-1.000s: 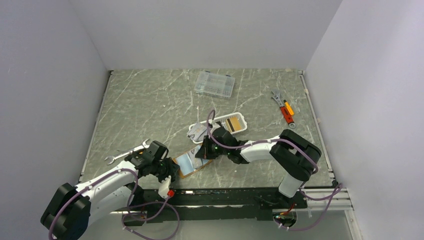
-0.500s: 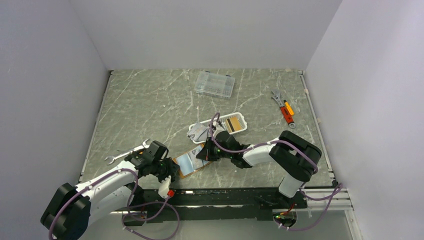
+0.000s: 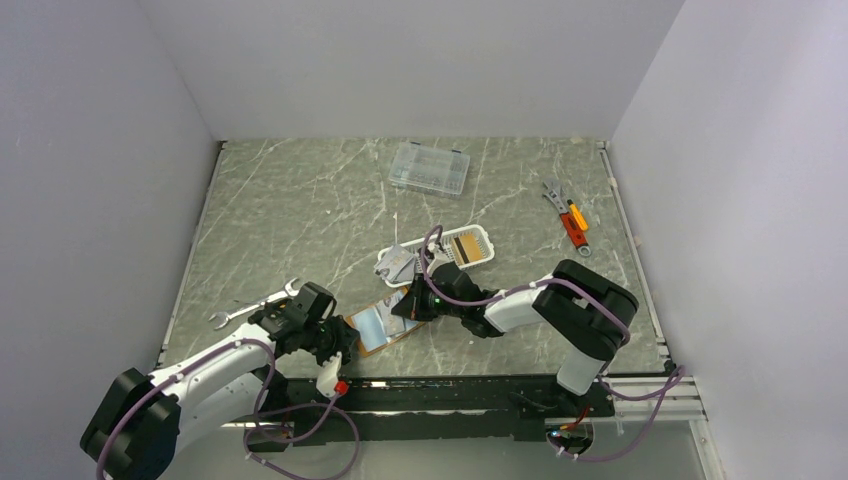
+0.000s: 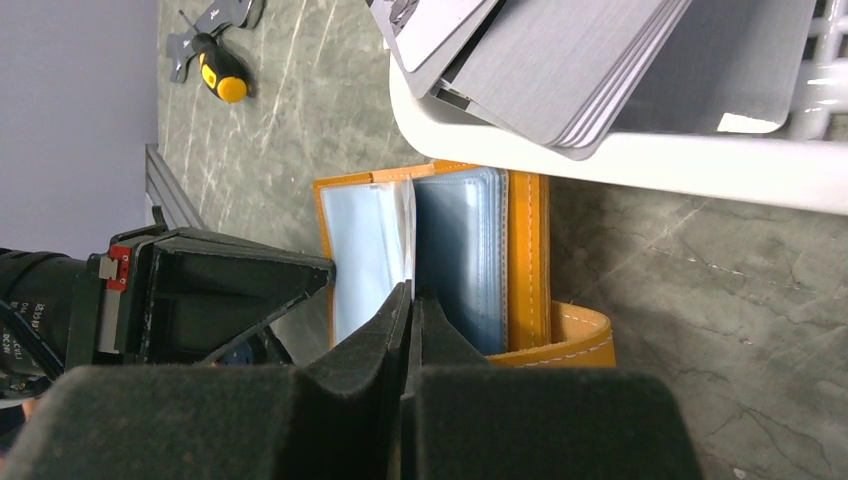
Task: Put the credit cards into the card holder
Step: Insert the credit card into the card holder.
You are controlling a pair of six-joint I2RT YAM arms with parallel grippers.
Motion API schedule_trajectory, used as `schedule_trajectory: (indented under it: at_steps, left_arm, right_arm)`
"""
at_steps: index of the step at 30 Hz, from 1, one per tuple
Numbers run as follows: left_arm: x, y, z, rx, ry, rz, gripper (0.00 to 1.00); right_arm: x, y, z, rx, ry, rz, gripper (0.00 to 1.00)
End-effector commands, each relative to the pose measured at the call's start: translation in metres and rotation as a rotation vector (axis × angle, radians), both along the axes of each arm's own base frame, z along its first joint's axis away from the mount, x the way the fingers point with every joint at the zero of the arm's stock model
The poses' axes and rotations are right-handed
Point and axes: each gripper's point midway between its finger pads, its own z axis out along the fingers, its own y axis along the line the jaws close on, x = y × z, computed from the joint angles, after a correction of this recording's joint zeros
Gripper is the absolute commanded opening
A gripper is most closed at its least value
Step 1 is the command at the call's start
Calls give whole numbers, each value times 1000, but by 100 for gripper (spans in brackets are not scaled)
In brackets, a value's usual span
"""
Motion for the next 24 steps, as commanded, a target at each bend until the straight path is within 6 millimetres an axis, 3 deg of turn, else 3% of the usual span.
schedule_trajectory:
  at_steps: [1, 24]
  left_arm:
    - [-36, 12, -25, 106, -75, -359, 0]
    - [-36, 15, -27, 112, -87, -354, 0]
  right_arm:
    - [6, 0, -5, -17, -12, -18, 0]
    - [-33, 4, -21, -22, 130, 207, 0]
